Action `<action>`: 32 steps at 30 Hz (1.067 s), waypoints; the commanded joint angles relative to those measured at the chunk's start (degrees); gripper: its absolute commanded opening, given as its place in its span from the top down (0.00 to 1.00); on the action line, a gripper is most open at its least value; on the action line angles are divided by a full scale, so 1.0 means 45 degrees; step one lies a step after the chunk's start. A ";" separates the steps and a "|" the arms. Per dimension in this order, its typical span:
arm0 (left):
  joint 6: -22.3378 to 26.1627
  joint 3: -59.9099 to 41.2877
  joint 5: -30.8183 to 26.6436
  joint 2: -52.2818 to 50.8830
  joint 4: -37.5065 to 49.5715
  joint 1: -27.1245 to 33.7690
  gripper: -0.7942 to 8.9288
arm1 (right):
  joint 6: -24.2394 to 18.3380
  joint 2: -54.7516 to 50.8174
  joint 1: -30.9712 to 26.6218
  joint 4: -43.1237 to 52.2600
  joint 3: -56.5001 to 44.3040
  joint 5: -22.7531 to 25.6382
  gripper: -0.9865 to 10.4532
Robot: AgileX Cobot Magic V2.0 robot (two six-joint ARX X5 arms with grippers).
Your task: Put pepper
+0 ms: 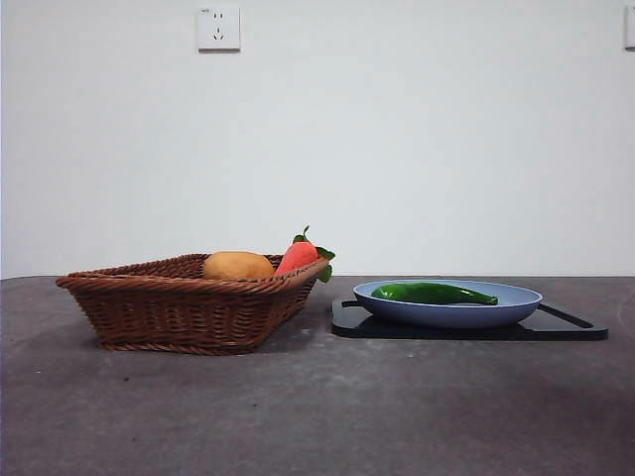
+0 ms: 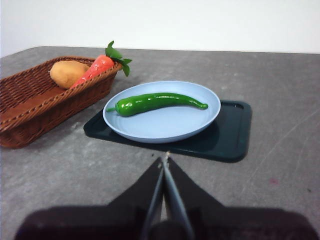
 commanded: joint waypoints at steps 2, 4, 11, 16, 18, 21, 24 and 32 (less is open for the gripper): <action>-0.0107 -0.0073 0.0005 -0.0029 0.0019 0.0044 0.91 | 0.0155 -0.0068 0.0005 0.0029 -0.0160 -0.0005 0.90; -0.0107 -0.0073 0.0005 -0.0029 0.0015 0.0039 0.91 | 0.0457 -0.0068 0.0010 0.0044 -0.0160 -0.0019 0.90; -0.0107 -0.0073 0.0005 -0.0029 0.0019 0.0039 0.91 | 0.0787 -0.0053 0.0010 0.0049 -0.0160 -0.0015 0.90; -0.0107 -0.0073 0.0005 -0.0029 0.0015 0.0039 0.91 | 0.0787 -0.0044 0.0010 0.0044 -0.0160 -0.0015 0.90; -0.0107 -0.0073 0.0005 -0.0029 0.0015 0.0039 0.91 | 0.0787 -0.0044 0.0010 0.0049 -0.0160 -0.0015 0.90; -0.0107 -0.0073 0.0005 -0.0029 0.0015 0.0039 0.91 | 0.0787 -0.0044 0.0010 0.0044 -0.0160 -0.0010 0.90; -0.0107 -0.0073 0.0005 -0.0029 0.0019 0.0039 0.91 | 0.0787 -0.0044 0.0010 0.0044 -0.0160 -0.0015 0.90; -0.0107 -0.0073 0.0005 -0.0029 0.0019 0.0039 0.91 | 0.0787 -0.0044 0.0010 0.0044 -0.0160 -0.0015 0.90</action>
